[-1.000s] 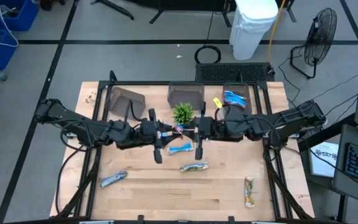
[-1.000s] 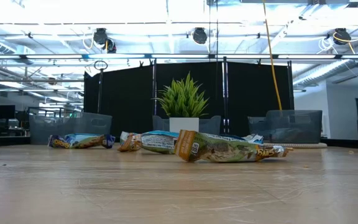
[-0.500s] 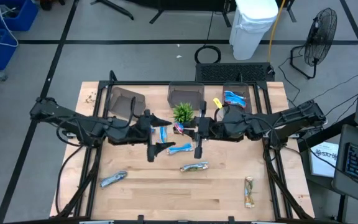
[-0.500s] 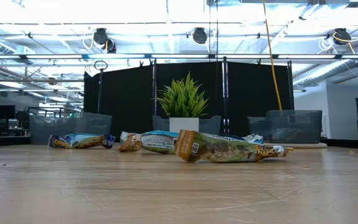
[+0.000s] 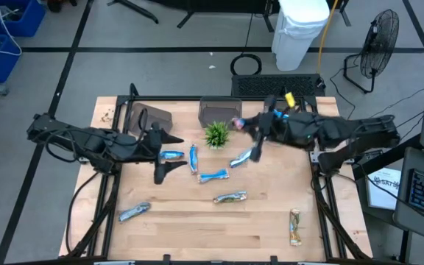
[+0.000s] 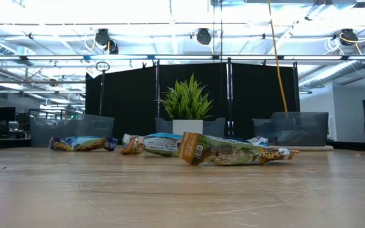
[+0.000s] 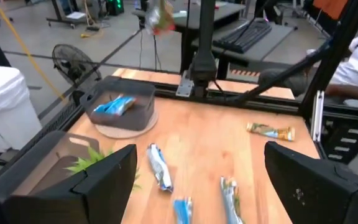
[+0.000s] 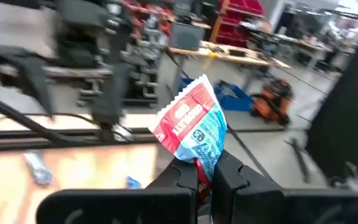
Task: Pick and place Granola Bars by type
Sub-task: Put the red granola bar into the right black bin
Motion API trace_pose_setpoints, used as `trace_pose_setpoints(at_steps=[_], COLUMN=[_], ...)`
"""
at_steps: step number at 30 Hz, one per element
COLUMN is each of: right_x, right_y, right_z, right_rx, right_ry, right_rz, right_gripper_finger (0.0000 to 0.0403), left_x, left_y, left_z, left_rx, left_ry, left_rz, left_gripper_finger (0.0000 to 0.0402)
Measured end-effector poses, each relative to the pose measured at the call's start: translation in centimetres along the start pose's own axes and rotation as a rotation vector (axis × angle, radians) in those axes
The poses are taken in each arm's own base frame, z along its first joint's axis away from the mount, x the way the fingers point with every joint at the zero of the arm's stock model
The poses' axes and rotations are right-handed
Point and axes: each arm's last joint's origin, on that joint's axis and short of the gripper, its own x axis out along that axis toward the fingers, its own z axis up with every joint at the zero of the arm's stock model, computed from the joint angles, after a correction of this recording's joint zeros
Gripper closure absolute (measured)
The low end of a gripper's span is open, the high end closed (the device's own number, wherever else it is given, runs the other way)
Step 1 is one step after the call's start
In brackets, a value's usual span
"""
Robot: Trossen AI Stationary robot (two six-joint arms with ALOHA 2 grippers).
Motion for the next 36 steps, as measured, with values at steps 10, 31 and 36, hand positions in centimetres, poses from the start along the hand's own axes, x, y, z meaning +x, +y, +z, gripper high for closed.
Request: trace_pose_setpoints(at_steps=[10,31,36], right_x=[-1.9,-0.7,0.8], right_y=[-6.0,-17.6,-19.0], right_z=[-1.5,-8.8,-10.9], right_rx=[-0.107,-0.086,-0.096], right_ry=[0.177,0.739,0.882], right_rz=[-0.152,-0.097,-0.057], right_gripper_finger=[0.0400,0.0401,0.0401], left_x=[-0.3,-0.2,-0.2], left_y=[0.0,0.1,0.1], left_z=[-0.3,-0.3,-0.4], left_rx=[0.014,0.017,0.017], left_ry=[0.036,0.039,0.039], left_rz=[-0.045,-0.028,-0.027], left_gripper_finger=[0.0052,0.0052,0.0052])
